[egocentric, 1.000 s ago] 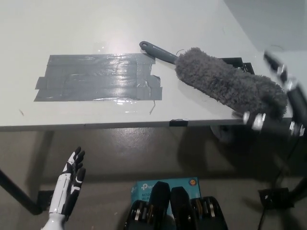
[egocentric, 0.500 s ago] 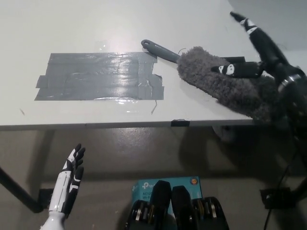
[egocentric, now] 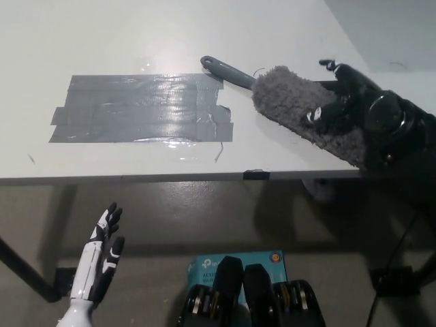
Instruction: A grey duster is kept infront of the robot in the middle of the table and the robot extends its right arm to grab the duster, picks it up and hands it to a person
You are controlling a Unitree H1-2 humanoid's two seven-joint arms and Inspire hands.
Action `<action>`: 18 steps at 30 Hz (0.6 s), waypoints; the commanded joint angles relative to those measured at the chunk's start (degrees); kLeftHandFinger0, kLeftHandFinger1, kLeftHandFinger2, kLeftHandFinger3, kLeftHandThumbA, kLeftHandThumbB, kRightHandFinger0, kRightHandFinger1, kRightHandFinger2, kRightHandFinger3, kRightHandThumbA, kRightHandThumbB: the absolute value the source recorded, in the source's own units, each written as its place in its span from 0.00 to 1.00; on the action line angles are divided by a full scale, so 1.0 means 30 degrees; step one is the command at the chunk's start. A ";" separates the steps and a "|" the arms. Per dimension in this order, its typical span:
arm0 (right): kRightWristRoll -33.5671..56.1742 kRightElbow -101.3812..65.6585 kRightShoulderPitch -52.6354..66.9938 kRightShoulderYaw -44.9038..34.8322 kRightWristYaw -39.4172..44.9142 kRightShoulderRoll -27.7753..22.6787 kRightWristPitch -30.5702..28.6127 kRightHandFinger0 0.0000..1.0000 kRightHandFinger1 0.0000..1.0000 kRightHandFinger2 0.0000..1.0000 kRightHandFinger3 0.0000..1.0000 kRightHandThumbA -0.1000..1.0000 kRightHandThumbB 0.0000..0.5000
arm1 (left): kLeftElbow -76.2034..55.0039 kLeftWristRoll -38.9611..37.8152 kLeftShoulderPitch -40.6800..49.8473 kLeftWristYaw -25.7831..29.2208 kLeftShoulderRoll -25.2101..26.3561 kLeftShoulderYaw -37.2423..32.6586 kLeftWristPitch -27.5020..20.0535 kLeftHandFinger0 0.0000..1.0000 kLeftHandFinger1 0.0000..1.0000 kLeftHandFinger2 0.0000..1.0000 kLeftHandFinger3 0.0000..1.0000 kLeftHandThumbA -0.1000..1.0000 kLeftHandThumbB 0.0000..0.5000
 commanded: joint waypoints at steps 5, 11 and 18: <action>-0.0382 0.1935 -0.1472 0.0240 0.0391 -0.0167 -0.0730 1.00 1.00 1.00 1.00 1.00 0.93 | -0.0450 0.0083 -0.0303 0.0397 0.0137 0.0175 -0.0456 1.00 1.00 1.00 1.00 0.86 0.43; -0.0165 0.2687 -0.1300 0.0433 0.1199 -0.0068 -0.1488 1.00 1.00 1.00 1.00 1.00 1.00 | -0.0344 -0.0063 -0.0247 0.0436 0.0083 0.0209 -0.0712 1.00 1.00 1.00 1.00 0.81 0.37; -0.0910 0.3775 -0.1646 0.2101 0.3395 -0.0484 -0.1798 1.00 1.00 1.00 1.00 1.00 0.98 | -0.0475 -0.0060 -0.0387 0.0324 0.0114 0.0184 -0.0455 1.00 1.00 1.00 1.00 0.81 0.38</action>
